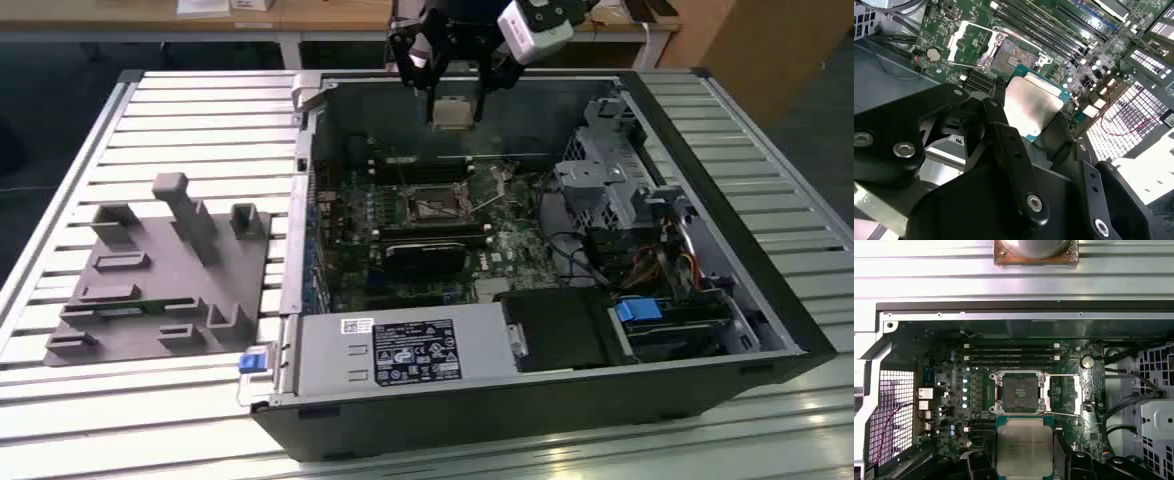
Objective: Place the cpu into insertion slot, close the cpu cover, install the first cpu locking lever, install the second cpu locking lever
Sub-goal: 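Place the cpu into insertion slot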
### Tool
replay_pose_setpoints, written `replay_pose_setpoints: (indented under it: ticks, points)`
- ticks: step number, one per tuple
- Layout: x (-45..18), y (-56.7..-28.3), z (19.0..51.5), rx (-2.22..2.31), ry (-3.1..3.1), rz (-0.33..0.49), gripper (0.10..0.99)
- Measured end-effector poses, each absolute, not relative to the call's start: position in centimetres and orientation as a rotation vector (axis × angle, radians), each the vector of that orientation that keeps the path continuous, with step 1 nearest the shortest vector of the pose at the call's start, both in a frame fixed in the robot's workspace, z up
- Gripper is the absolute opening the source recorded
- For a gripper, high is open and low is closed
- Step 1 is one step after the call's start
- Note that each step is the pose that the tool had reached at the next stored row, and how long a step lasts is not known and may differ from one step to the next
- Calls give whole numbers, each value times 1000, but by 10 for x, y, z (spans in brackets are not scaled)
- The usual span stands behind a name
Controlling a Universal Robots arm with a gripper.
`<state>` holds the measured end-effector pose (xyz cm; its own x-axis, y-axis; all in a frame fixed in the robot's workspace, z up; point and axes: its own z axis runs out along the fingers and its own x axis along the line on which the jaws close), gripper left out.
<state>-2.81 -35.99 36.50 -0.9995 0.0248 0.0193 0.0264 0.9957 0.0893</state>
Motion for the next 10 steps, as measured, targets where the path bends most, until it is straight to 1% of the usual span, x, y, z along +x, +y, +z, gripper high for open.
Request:
replay_pose_setpoints:
  ticks: [10]
  points:
    - [-28, -360, 365, -61, -3120, -140, 541]
